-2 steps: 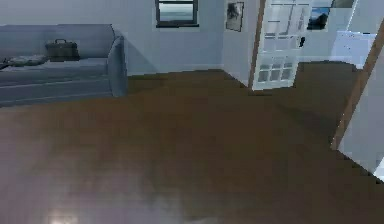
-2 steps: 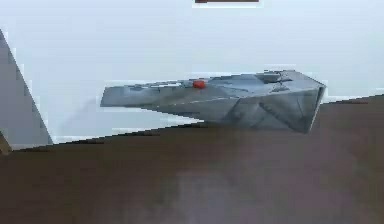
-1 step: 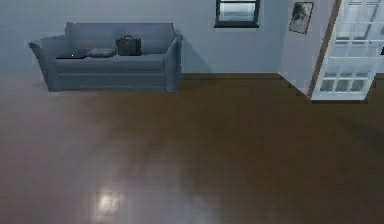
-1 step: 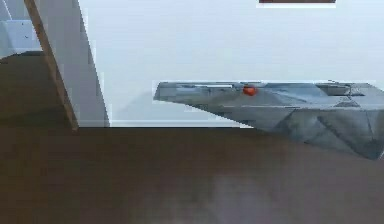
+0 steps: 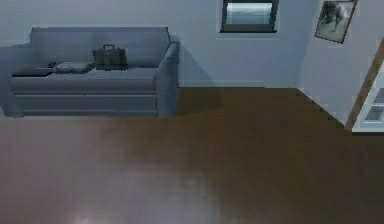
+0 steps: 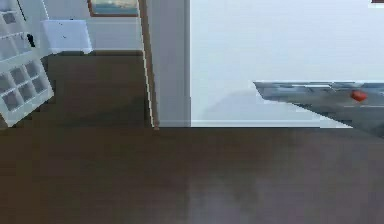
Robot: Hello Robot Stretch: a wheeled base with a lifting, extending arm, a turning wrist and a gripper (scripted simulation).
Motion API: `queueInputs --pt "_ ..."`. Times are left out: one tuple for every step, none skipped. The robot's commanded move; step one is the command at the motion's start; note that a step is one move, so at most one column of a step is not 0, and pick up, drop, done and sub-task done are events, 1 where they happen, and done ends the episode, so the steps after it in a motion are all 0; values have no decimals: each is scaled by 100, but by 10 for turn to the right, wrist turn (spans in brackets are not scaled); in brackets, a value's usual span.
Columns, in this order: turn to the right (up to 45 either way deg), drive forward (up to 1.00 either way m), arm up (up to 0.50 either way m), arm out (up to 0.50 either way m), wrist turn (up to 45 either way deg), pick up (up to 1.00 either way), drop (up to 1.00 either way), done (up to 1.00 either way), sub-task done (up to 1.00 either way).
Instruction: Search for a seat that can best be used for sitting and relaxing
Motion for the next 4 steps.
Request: queueInputs --pt "0 100 0 0 0 0 0 0 0" --pt "0 85 0 0 0 0 0 0 0" --pt "-450 0 0 0 0 0 0 0 0" --pt "0 0 0 0 0 0 0 100 0"
